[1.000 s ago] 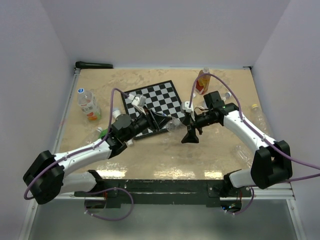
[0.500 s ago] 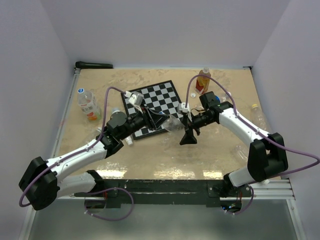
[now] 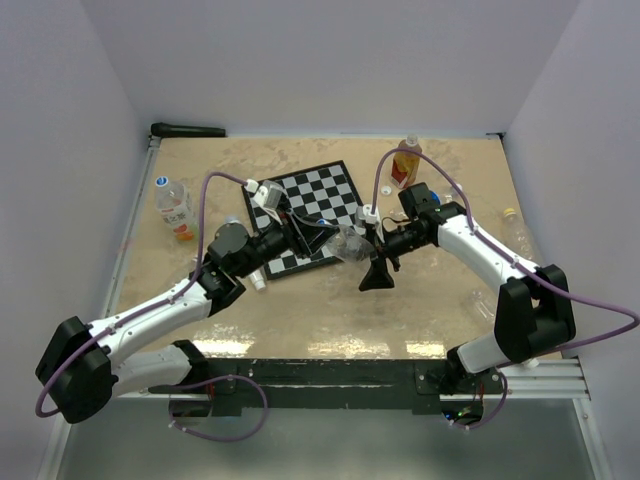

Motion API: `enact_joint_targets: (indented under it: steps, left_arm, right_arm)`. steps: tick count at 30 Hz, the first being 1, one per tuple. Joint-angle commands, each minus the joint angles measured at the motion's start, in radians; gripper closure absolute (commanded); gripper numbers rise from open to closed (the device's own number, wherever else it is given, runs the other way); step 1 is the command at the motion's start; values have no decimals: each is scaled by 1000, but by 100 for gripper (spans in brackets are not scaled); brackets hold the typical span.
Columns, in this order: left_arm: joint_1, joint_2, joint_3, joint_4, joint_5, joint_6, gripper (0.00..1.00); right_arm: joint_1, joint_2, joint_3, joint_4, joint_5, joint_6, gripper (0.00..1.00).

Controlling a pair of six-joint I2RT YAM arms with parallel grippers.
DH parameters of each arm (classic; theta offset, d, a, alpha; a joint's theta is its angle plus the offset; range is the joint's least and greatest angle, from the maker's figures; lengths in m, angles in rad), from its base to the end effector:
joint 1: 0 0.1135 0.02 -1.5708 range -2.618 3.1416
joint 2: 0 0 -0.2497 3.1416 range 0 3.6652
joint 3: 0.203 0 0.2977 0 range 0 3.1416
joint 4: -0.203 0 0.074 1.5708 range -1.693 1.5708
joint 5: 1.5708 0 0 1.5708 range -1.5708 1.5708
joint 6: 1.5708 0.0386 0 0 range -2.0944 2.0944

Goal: Unscrew the bottle caps
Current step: Unscrew the bottle cap from the plastic bottle.

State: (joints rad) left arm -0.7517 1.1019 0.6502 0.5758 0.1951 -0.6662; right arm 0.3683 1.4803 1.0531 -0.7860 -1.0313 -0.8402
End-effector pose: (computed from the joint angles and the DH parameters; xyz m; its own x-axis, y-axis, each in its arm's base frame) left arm 0.2189 -0.2149 0.2768 -0.4298 -0.4282 -0.7950 0.6931 0.4079 -0.5944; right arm 0.2871 0.1463 0.2081 -0.2368 -0.5015 -0.8321 -0.9613 -0.0035 0.2756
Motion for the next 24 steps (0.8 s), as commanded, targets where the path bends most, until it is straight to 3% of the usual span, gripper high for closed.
enact_joint_targets:
  steps: [1, 7, 9, 13, 15, 17, 20, 21, 24]
  left_arm:
    - [9, 4, 26, 88, 29, -13, 100]
    - [12, -28, 51, -3, -13, 45, 100]
    - [15, -36, 65, -37, -20, 63, 100]
    - [22, -43, 75, -73, -28, 73, 100]
    - [23, -45, 72, -71, -31, 70, 100]
    - [23, -56, 62, -54, -29, 63, 79]
    - [23, -86, 23, -7, -31, 45, 29]
    - [23, -102, 10, 5, -34, 39, 19]
    - [23, -160, -40, 30, -45, 34, 7]
  right_arm:
    - [6, 0, 45, -16, -49, -8, 5]
    - [6, -2, 47, -21, -32, -8, 23]
    - [6, -2, 50, -27, -33, -17, 36]
    - [6, 0, 53, -42, -35, -34, 73]
    - [6, 0, 54, -50, -44, -45, 80]
    - [4, -2, 54, -55, -52, -48, 82]
    - [6, -5, 59, -56, -64, -45, 82]
    - [6, -6, 59, -52, -67, -37, 82]
    - [1, -6, 58, -18, -69, 10, 82]
